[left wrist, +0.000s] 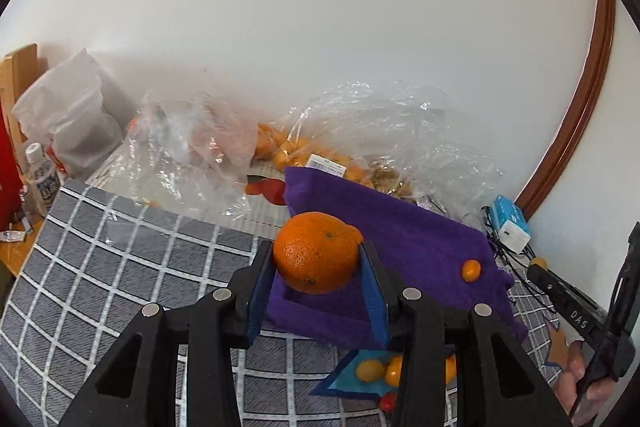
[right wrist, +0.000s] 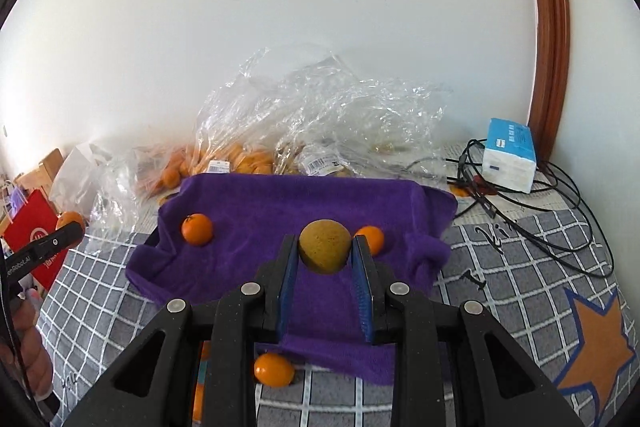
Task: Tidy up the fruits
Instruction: 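Carry the orange and kumquat onto the purple towel with both tools, then open both tools to release the fruit on the towel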
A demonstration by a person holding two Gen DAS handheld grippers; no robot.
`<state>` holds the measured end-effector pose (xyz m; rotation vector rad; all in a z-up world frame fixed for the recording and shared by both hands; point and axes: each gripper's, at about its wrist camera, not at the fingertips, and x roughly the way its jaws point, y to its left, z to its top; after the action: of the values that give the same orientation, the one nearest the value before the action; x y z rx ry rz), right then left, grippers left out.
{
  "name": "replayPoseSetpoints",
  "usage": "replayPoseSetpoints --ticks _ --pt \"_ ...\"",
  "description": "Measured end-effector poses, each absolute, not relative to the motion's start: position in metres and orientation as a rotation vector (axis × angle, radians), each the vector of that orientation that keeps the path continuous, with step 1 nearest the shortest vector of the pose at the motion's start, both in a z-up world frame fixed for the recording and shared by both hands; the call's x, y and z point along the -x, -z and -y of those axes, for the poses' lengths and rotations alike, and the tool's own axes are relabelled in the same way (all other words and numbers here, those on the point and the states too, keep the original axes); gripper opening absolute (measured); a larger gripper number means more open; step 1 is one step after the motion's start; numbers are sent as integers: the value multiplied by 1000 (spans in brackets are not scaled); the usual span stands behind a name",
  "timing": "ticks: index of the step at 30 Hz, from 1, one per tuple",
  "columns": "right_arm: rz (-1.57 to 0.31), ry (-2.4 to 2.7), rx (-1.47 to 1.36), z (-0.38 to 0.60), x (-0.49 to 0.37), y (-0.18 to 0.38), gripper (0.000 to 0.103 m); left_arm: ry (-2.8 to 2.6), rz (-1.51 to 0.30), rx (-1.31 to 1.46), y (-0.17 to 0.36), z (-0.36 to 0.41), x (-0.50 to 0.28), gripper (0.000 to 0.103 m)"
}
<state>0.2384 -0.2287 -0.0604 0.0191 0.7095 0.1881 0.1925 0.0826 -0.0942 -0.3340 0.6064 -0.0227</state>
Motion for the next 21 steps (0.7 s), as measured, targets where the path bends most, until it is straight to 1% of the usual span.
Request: replayPoseSetpoints --ticks 4,12,21 --pt "-739 -175 9 228 -255 77 27 36 -648 342 110 -71 -221 40" --pt "-889 -138 -41 245 -287 139 27 50 -749 271 156 -49 -263 40" --pt "-909 -103 16 238 -289 157 27 38 -794 179 173 -31 -271 40"
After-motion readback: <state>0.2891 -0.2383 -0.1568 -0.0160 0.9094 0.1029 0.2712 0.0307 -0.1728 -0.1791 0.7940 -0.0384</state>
